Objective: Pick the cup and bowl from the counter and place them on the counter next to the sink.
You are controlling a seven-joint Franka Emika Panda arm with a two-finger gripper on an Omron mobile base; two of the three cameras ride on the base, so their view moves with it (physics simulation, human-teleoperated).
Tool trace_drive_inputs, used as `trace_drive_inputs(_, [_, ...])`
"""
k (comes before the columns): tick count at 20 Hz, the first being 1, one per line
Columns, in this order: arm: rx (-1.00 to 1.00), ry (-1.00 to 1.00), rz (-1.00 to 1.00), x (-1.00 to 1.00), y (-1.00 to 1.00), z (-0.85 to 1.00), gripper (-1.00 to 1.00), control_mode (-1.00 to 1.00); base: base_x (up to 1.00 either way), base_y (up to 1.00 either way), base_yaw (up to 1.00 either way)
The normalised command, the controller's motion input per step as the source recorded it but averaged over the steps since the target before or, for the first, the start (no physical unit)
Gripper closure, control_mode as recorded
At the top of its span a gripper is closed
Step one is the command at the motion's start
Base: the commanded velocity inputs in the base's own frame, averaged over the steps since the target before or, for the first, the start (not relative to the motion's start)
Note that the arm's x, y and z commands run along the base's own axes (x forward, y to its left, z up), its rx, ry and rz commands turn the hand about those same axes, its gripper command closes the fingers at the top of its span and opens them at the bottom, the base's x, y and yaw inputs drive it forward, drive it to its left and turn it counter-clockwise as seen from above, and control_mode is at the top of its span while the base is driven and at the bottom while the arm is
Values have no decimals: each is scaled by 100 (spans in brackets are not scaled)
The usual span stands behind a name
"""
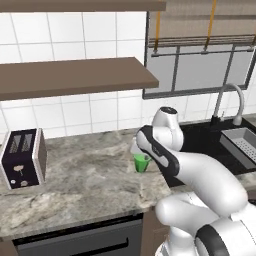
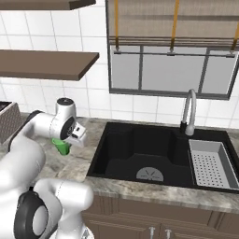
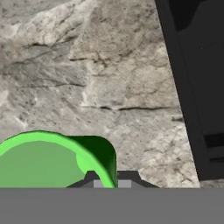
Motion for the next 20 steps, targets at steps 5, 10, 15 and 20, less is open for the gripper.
trace_drive_inputs(5, [-3,0,0,29,0,-55,100,-100,0,0,0])
trace_drive_inputs(10, [-3,0,-1,20,0,-47,100,-100,0,0,0])
trace_drive_inputs(15, [-2,0,-1,12,0,-34,100,-100,0,0,0])
trace_drive_inputs(20, [-2,0,0,5,0,-26,100,-100,0,0,0])
